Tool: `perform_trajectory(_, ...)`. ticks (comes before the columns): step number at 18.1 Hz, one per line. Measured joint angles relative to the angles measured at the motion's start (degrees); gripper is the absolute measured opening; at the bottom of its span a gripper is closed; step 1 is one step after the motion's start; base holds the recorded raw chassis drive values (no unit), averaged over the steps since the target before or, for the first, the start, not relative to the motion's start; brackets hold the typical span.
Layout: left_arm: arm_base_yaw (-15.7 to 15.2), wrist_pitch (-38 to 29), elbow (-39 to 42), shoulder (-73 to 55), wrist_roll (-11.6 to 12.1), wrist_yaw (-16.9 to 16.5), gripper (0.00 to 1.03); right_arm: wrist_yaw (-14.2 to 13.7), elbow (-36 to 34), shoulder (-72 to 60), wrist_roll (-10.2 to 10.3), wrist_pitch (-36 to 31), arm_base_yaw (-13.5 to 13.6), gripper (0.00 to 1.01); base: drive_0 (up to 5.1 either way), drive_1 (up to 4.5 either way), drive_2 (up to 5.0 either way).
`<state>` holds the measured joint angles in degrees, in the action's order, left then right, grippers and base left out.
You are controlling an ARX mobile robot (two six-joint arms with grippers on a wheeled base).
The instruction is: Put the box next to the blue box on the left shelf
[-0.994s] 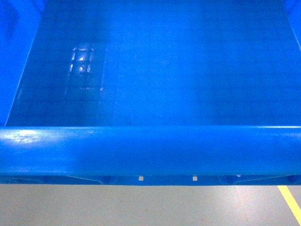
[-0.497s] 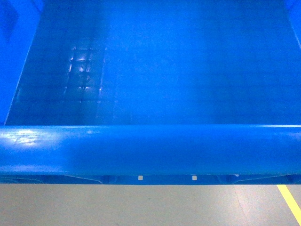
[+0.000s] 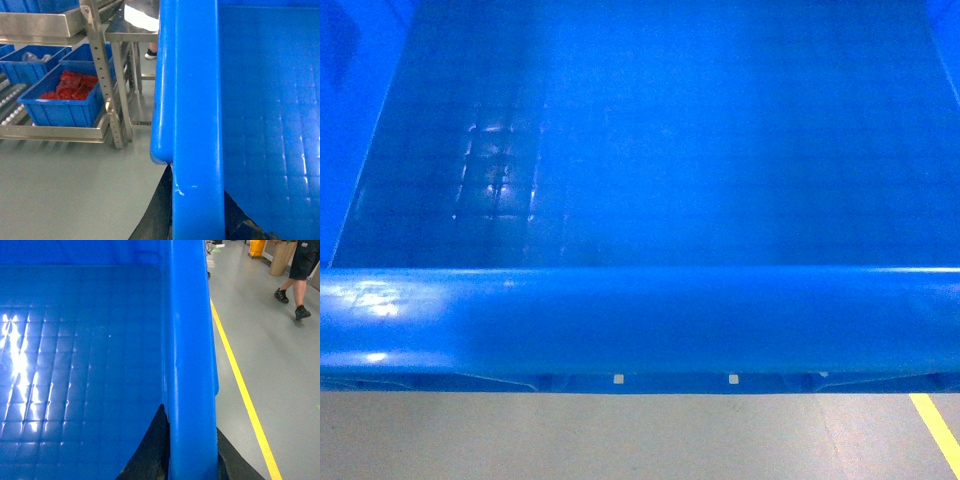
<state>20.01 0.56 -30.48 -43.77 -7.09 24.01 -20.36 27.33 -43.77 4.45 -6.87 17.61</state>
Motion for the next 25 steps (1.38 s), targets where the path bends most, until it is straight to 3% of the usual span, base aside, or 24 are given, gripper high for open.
perform_trajectory(11,0.0,0.0,0.0,0.0,0.0,0.0,0.07,-0.1,0.0,0.0,0.0,0.1,0.0,0.10,0.0,4.05,-4.0)
perform_trajectory(18,0.0,0.3,0.0,-0.2,0.0,0.0,0.07,0.0,0.0,-0.3,0.0,0.3,0.0,0.10,0.0,0.00,0.0)
perform_trajectory(25,0.0,-0.1,0.0,-0.2,-0.1,-0.1,0.07,-0.2,0.0,0.0,0.0,0.1,0.0,0.10,-4.7,2.44,3.0)
